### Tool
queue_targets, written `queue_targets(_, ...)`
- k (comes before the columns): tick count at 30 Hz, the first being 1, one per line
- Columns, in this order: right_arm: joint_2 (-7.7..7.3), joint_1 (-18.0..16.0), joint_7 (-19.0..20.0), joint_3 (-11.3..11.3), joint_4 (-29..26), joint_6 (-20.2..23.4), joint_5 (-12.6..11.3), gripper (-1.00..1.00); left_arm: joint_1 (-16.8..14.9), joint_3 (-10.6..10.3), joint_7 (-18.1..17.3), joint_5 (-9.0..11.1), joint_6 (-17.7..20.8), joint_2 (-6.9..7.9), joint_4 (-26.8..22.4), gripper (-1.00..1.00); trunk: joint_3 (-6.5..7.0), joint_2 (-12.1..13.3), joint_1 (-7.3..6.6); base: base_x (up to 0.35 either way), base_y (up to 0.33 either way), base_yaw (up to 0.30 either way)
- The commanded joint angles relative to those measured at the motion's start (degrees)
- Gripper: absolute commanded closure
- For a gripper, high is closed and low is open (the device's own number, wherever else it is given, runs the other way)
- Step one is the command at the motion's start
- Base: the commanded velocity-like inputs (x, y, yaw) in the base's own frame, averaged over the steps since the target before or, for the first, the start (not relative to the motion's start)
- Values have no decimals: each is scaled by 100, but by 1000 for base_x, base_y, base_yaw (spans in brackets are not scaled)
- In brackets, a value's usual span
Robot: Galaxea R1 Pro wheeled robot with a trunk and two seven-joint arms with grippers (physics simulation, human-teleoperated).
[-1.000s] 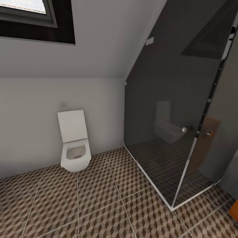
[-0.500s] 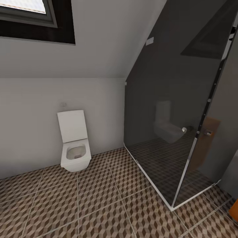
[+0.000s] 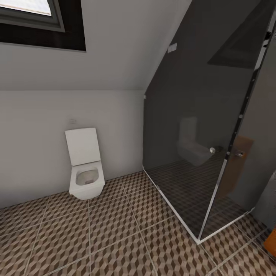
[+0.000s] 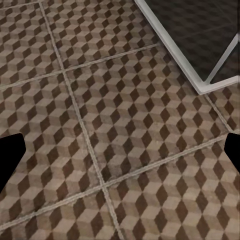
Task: Take the four mousetraps from the cabinet in the bathroom and place them on the bathroom floor. Make sure all four end up on the same floor surface, and ensure that at least two of them are either under or directly next to the same bathroom sink.
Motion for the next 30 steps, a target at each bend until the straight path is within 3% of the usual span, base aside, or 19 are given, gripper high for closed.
queue_targets(1,1,-2,2,-7,4,-17,15,-100,2,-1,18,-13,-8,0,-7,-100,-3,-3,0,0,0,-153)
queue_targets(22,-4,0,0,-10,4,-17,20,-100,2,-8,18,-5,-10,-1,5,-100,59,-3,0,-2,0,-249)
queue_targets(30,-6,0,1,-9,4,-17,23,-100,2,-9,18,-4,-8,-8,10,-100,84,-3,0,-235,0,-262)
